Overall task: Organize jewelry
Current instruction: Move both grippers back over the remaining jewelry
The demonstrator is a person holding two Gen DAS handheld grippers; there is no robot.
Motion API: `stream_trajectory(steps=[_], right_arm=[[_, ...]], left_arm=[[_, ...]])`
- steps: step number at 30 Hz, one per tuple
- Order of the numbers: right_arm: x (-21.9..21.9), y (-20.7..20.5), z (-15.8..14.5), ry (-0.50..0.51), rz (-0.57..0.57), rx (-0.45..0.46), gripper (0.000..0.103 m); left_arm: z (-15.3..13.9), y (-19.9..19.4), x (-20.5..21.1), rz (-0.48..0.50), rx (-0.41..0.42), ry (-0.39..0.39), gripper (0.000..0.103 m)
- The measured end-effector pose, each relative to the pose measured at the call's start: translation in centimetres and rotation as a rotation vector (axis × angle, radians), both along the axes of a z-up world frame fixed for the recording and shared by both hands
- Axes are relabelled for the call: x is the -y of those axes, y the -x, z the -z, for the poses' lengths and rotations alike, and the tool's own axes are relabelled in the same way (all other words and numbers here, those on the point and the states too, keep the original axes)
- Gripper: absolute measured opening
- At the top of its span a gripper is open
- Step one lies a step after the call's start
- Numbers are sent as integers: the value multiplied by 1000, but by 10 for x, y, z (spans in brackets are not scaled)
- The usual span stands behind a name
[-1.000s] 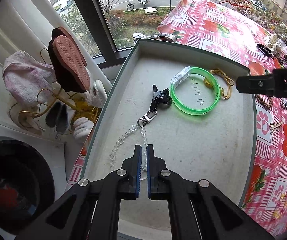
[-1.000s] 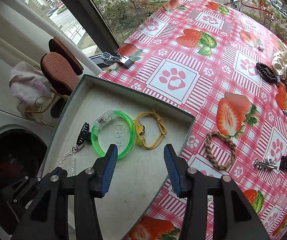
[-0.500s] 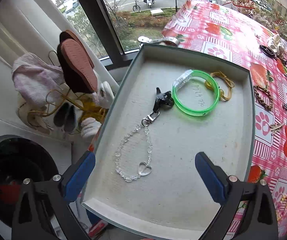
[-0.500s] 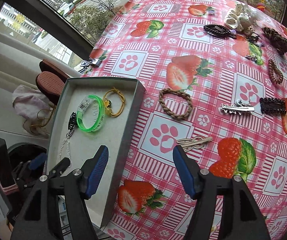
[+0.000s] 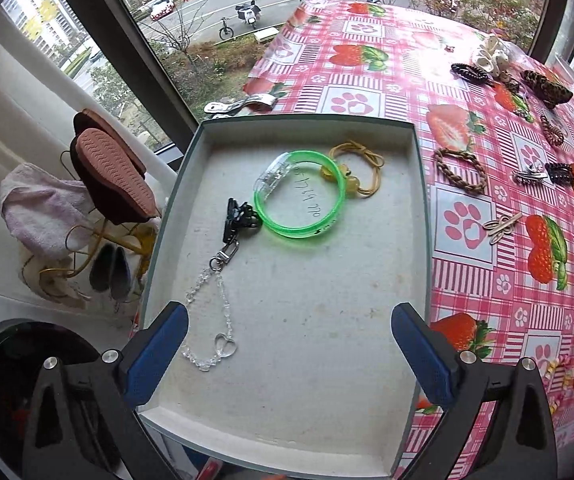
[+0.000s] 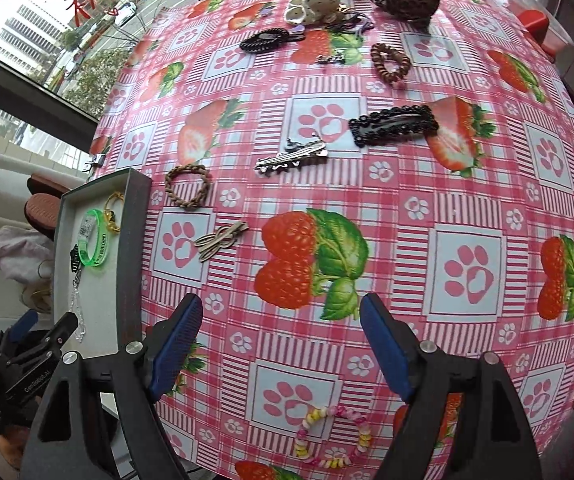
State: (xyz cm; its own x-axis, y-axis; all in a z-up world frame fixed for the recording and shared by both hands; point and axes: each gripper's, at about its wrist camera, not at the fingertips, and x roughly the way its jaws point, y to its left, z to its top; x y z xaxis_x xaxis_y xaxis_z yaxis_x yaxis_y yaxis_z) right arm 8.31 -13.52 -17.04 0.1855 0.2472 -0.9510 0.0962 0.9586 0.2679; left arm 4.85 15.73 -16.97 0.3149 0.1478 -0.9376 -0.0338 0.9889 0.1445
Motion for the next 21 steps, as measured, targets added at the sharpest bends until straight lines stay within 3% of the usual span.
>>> stream_trajectory(steps=[12,21], right_arm=[[68,52,10,58,108,-97,83],[94,87,20,87,150,-146,83]], left_arm=[[-13,1,82,250,-7,82,103],[3,-16,116,289,-58,79,103]])
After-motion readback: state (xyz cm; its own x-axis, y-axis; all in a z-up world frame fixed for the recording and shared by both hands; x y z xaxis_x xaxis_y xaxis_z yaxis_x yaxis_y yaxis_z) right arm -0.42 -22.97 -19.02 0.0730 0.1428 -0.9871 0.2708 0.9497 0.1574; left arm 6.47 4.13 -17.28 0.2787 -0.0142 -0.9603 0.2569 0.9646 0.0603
